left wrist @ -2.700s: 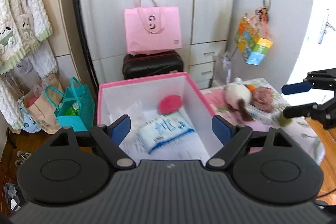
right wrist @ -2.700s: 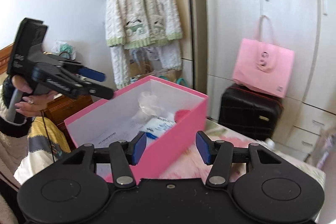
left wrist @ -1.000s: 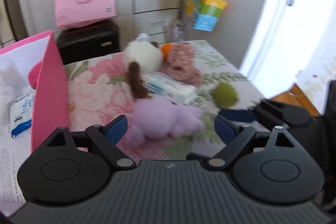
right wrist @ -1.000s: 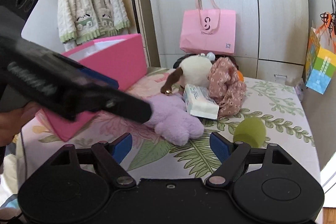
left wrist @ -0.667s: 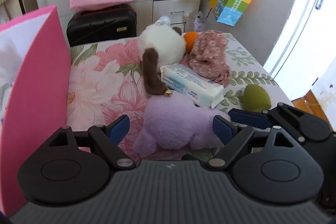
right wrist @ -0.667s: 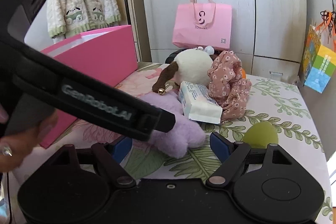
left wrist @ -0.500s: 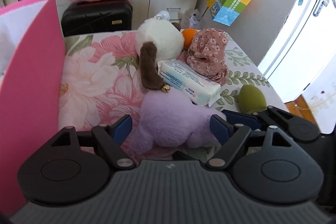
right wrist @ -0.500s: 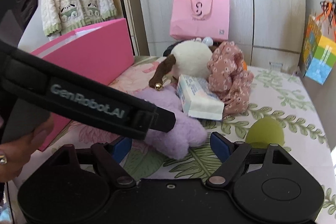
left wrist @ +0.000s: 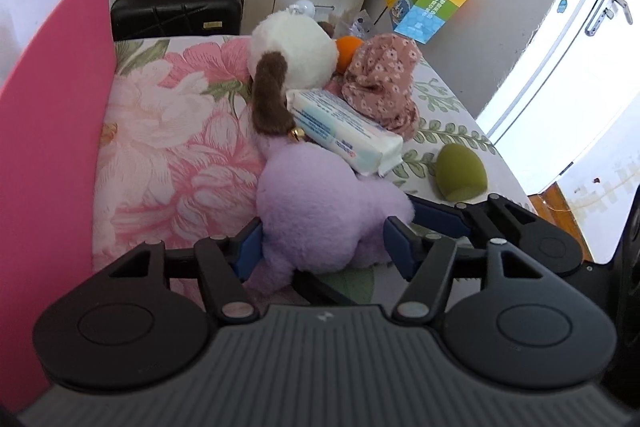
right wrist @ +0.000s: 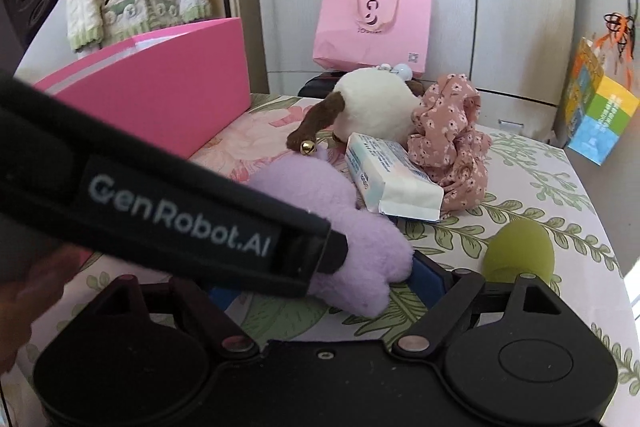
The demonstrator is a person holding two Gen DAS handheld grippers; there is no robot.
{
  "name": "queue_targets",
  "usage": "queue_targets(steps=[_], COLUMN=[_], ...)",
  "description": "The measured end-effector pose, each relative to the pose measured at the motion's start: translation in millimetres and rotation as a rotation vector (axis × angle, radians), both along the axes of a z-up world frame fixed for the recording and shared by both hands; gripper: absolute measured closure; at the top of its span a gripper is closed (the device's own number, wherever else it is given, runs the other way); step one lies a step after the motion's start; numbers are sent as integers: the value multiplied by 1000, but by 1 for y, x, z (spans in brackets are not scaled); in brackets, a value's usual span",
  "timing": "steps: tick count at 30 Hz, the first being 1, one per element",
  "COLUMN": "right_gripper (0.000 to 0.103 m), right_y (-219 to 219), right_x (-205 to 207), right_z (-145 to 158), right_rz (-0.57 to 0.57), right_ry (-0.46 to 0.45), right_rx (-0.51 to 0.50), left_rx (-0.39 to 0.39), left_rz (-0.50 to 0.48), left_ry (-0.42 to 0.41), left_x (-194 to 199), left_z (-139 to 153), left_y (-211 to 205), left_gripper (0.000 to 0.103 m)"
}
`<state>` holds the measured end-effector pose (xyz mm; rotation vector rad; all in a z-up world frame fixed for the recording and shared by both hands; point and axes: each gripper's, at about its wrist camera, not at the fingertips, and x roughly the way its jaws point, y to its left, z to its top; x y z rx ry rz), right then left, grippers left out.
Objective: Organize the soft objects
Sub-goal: 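Grasp the lilac plush toy with the left gripper and carry it toward the box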
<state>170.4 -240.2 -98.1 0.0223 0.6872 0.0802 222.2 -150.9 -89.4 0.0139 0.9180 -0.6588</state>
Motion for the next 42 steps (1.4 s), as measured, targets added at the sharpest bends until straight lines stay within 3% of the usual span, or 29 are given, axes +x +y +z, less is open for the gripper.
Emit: queue_targets(steps=[8, 24, 31, 42], right_gripper=[13, 12, 13, 13], right_y=[4, 10, 21, 48], right_x=[-20, -66, -85, -113], right_z=[-3, 5, 21, 59], right_rz=[-24, 5, 44, 104], right_ry=[-35, -78, -27, -32], right_rx=[21, -14, -66, -92], left_rx=[2, 56, 42, 4], left_rz=[-5, -119, -175, -186], left_ry=[-21, -54, 13, 31], left_x=[-22, -79, -92, -119], left_z=[3, 16, 30, 63], left_y=[6, 11, 27, 66], left_gripper=[40, 40, 40, 41])
